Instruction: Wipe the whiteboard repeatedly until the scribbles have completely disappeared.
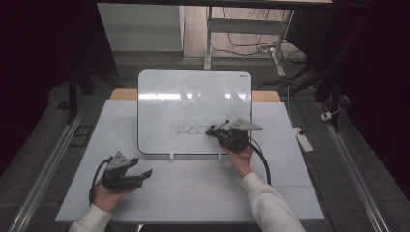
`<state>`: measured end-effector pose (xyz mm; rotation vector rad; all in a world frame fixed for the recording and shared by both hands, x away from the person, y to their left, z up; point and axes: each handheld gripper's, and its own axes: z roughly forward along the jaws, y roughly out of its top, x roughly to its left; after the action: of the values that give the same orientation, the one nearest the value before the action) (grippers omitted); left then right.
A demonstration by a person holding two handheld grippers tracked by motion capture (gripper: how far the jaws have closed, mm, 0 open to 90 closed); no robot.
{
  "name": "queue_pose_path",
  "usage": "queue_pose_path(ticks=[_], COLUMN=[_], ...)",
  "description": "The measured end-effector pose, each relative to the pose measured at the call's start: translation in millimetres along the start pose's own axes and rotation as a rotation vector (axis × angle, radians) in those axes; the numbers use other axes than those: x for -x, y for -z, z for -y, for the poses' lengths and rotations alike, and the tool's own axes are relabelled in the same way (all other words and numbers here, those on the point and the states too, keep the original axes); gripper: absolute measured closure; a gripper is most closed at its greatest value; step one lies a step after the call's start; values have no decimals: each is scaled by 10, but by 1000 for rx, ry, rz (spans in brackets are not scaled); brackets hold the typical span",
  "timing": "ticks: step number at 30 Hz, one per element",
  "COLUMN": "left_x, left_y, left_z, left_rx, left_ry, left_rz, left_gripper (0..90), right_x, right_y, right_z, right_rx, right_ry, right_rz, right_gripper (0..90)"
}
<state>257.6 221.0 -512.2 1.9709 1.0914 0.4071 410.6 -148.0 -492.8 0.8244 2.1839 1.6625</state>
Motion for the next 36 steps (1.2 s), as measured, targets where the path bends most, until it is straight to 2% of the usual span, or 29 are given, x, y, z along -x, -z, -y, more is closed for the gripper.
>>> queue_pose_path(ticks=[2,3,5,6,7,9,10,11,14,15,17,20,21,23,26,28,30,32,36], left_x=[4,4,-5,-5,-10,-9,-6,-4,-2,-9,-18,-10,-10,-1,-11,-15,-8,-3,-3], left_y=[12,12,19,19,12,7,5,10,27,35,26,17,17,39,39,23,17,20,35], left_z=[6,6,11,11,6,4,3,5,12,15,10,7,7,12,11,7,5,5,6], left_rx=[3,3,7,7,6,5,2,4,8,12,10,6,6,13,15,9,7,8,14], left_ry=[0,0,3,3,4,4,1,0,0,2,4,-1,-1,-2,2,0,-3,-5,-2], left_rz=[0,0,1,1,2,3,3,3,2,1,3,4,4,3,3,5,6,5,2], left_gripper=[297,297,296,296,297,296,297,297,296,297,297,297,297,297,297,297,297,297,297], right_x=[15,58,160,180,162,60,2,-26,37,146,142,8,-14,34,162,140,60,13,126], right_y=[17,61,160,184,181,108,70,60,109,192,201,81,57,79,205,207,128,62,72], right_z=[-23,-39,-69,-70,-55,1,30,29,-10,-25,-7,49,49,9,-18,0,35,37,-60], right_rx=[-6,10,41,44,44,3,-13,-19,-6,24,32,-9,-14,-11,24,26,1,-4,54], right_ry=[9,3,-29,-42,-43,-30,-5,20,10,-33,-42,-12,0,3,-33,-36,-24,-11,-39], right_rz=[10,32,74,79,76,34,18,25,46,67,69,14,11,20,62,64,27,10,41], right_gripper=[780,780,781,780,780,781,781,780,781,781,780,780,781,780,780,780,781,781,781])
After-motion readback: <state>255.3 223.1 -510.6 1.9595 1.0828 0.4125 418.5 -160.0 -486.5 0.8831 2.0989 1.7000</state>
